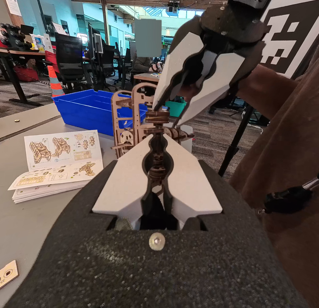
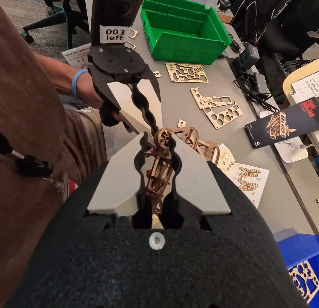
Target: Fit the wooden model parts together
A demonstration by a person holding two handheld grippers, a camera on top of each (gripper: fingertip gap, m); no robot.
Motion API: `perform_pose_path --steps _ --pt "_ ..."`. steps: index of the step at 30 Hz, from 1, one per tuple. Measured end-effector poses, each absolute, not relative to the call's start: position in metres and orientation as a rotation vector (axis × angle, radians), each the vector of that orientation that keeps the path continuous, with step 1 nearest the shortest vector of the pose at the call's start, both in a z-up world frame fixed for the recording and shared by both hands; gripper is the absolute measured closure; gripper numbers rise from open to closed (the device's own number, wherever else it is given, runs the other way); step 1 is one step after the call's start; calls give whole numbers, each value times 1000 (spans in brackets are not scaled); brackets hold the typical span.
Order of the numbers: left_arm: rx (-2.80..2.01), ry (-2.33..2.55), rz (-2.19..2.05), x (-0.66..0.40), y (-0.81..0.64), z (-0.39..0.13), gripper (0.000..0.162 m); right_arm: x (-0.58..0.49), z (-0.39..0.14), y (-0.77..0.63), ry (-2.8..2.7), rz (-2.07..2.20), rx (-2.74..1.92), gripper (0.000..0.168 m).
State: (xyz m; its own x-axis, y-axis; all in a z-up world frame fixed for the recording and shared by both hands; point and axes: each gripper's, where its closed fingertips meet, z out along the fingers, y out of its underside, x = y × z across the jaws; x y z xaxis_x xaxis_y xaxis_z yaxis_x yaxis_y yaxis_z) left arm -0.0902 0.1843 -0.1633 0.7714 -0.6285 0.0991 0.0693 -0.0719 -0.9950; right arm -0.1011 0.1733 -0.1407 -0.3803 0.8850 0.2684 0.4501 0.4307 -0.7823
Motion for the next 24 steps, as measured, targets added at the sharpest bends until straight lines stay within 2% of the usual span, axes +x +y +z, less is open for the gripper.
perform_pose_path --steps 4,11,16,21,24 --pt "-1555 450 -643 -88 185 -164 162 -102 -142 179 -1960 797 -1142 153" --pt "-1597 430 -643 -88 189 -173 162 -102 -151 183 -1906 809 -1221 152" --pt "-1585 394 -680 -89 191 -171 162 -104 -149 185 -1848 833 -1211 145" --pt "-1596 313 -732 -94 196 -175 162 -96 -119 193 -1664 1045 -1237 139" --pt "-1646 189 -868 -98 202 -180 162 -86 -142 207 -1669 1020 -1340 133"
